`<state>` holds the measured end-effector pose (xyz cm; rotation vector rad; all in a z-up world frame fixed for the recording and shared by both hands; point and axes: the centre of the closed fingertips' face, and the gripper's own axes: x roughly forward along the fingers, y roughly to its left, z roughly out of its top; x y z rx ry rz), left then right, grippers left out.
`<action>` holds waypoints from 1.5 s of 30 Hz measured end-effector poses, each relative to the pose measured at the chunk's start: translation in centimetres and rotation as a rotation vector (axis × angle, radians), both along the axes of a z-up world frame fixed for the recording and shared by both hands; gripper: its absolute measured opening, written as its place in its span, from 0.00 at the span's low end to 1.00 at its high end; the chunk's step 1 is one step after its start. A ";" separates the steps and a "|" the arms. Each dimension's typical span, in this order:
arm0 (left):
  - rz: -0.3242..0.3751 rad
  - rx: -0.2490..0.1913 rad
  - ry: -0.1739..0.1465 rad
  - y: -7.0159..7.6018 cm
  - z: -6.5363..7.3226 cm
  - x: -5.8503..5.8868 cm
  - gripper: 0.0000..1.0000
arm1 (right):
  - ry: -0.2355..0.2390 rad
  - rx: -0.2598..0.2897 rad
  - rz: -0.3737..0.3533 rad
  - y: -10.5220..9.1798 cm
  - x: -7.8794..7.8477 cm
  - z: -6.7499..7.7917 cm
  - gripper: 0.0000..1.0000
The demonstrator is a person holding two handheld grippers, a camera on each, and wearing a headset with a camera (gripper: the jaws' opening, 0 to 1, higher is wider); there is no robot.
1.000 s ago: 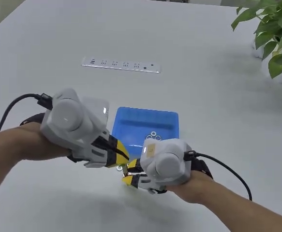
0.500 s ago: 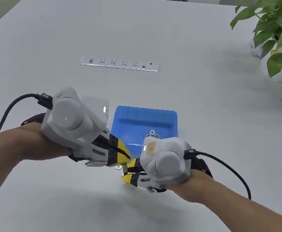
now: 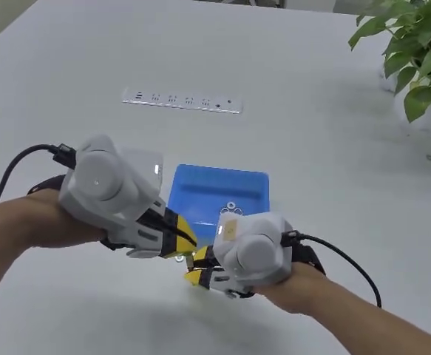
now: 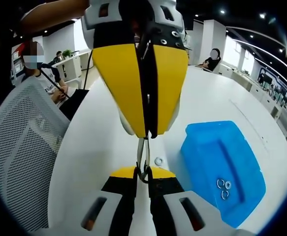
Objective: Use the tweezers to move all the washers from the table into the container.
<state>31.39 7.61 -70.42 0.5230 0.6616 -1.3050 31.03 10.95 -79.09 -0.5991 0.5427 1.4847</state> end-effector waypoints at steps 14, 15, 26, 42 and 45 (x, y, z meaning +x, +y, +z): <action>-0.011 -0.001 -0.009 -0.4 1.8 -0.7 0.05 | -0.022 0.009 -0.005 -0.4 -0.4 1.8 0.10; -0.013 0.001 -0.012 -0.4 2.0 -0.7 0.05 | -0.022 0.009 -0.005 -0.4 -0.4 1.9 0.10; -0.033 0.008 -0.039 -1.1 3.9 -0.8 0.05 | -0.039 0.023 -0.012 -1.0 -0.3 3.9 0.10; -0.047 -0.001 -0.084 -1.9 6.8 0.5 0.05 | -0.089 0.017 0.003 -1.8 1.4 6.7 0.10; -0.052 0.000 -0.090 -2.0 7.2 0.9 0.05 | -0.094 0.018 -0.001 -1.9 1.8 7.1 0.10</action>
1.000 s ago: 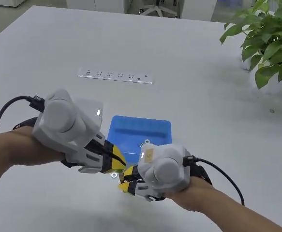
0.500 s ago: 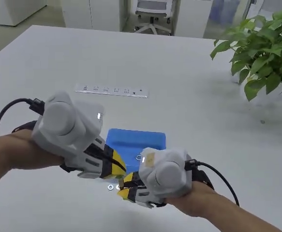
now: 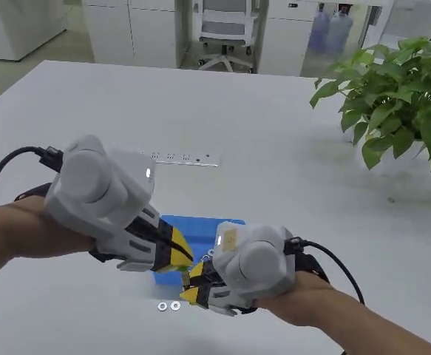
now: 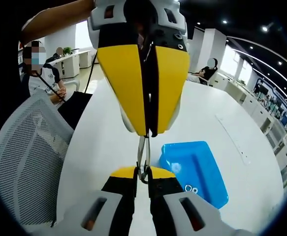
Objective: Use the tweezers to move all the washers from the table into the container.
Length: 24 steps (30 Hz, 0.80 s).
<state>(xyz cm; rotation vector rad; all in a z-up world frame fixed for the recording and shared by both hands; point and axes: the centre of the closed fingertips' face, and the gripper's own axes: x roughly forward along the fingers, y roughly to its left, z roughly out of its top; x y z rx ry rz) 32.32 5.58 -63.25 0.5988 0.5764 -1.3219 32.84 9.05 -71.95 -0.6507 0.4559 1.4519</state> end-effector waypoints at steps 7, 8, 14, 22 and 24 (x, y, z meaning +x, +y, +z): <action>-0.005 -0.002 -0.018 -0.4 0.9 1.0 0.05 | -0.016 0.001 -0.006 -0.3 1.3 0.9 0.10; -0.006 0.000 -0.020 -0.5 1.0 1.2 0.05 | -0.019 0.002 -0.007 -0.3 1.5 1.1 0.10; -0.011 0.003 -0.028 -0.7 1.4 2.2 0.05 | -0.018 0.005 -0.011 -0.4 2.5 1.5 0.10; -0.010 -0.002 -0.037 -0.5 1.6 4.0 0.05 | -0.024 0.006 -0.014 -0.4 4.6 1.7 0.10; -0.009 -0.001 -0.040 -0.4 1.6 4.5 0.05 | -0.026 0.005 -0.016 -0.4 5.1 1.7 0.10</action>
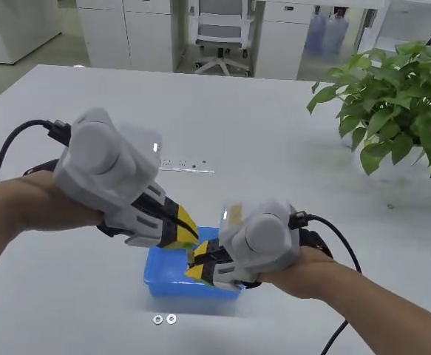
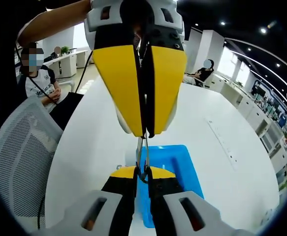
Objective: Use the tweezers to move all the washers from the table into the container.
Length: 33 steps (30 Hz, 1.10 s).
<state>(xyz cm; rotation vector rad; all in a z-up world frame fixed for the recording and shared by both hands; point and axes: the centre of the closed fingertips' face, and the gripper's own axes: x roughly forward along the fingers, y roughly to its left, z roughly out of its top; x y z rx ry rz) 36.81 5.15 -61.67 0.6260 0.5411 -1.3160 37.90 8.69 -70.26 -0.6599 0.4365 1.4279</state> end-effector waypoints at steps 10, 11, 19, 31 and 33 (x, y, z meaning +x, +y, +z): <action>0.002 -0.009 0.003 0.1 -0.7 2.1 0.05 | 0.007 -0.005 -0.007 0.0 2.0 -0.7 0.10; 0.002 -0.007 0.005 0.1 -0.9 2.3 0.05 | 0.010 -0.007 -0.008 0.0 2.2 -0.9 0.10; 0.008 -0.008 0.014 0.4 -1.9 3.6 0.05 | 0.027 -0.010 -0.010 0.1 3.4 -1.9 0.10; 0.023 -0.008 0.042 1.2 -3.8 5.0 0.05 | 0.055 -0.024 0.003 0.8 4.5 -3.8 0.10; 0.025 -0.007 0.048 1.3 -4.1 5.1 0.05 | 0.059 -0.027 0.005 0.8 4.5 -4.1 0.10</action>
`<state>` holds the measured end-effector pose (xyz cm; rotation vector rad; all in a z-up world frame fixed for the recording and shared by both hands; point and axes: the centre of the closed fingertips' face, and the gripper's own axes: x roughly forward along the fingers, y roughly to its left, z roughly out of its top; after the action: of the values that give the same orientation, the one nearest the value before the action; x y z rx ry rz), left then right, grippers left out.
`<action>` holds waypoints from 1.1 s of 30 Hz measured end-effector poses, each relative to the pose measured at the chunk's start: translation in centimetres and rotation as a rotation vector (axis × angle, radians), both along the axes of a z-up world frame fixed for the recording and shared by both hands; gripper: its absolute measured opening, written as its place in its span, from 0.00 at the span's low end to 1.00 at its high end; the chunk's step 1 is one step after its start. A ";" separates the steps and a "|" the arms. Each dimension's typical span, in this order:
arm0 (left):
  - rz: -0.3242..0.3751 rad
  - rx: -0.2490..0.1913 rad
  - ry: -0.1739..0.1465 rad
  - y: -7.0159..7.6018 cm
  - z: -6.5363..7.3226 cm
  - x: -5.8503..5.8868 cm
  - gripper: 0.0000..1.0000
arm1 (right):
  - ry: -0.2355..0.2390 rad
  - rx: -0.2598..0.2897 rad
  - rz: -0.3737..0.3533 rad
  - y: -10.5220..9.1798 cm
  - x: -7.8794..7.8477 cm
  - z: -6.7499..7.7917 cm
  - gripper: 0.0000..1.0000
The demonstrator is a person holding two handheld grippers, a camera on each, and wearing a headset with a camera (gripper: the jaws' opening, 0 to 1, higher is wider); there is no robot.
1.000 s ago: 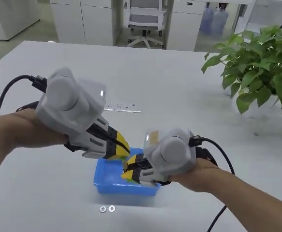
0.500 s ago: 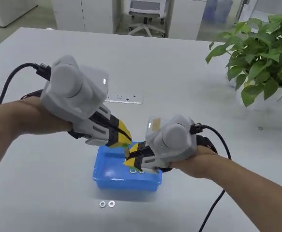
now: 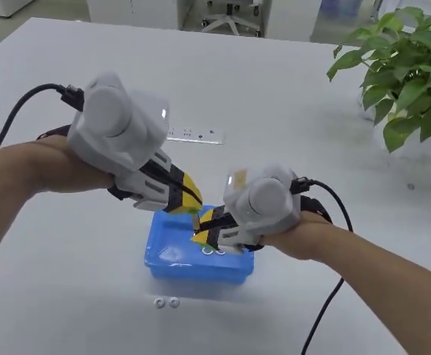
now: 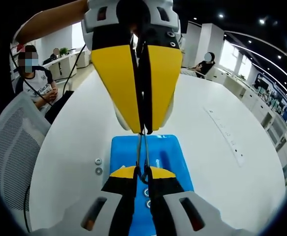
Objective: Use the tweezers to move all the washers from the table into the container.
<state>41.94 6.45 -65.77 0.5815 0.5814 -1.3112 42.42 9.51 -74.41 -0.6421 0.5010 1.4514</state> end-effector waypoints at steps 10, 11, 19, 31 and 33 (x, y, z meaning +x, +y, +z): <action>0.008 0.001 0.026 0.3 -1.6 0.5 0.05 | 0.033 -0.011 -0.005 0.2 0.4 -1.7 0.10; 0.010 0.001 0.029 0.4 -1.8 0.6 0.05 | 0.036 -0.015 -0.004 0.2 0.4 -1.9 0.10; 0.010 0.000 0.046 0.4 -2.9 0.6 0.05 | 0.057 -0.031 0.005 0.2 0.2 -3.0 0.10; 0.012 0.003 0.052 0.6 -3.8 0.9 0.05 | 0.075 -0.047 0.018 0.6 0.2 -3.9 0.10; 0.012 0.004 0.052 0.7 -3.9 1.0 0.05 | 0.071 -0.054 0.022 0.6 0.3 -4.1 0.10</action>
<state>42.89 7.15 -69.66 0.5476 0.6288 -1.3171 42.74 10.15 -78.52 -0.6417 0.5918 1.4894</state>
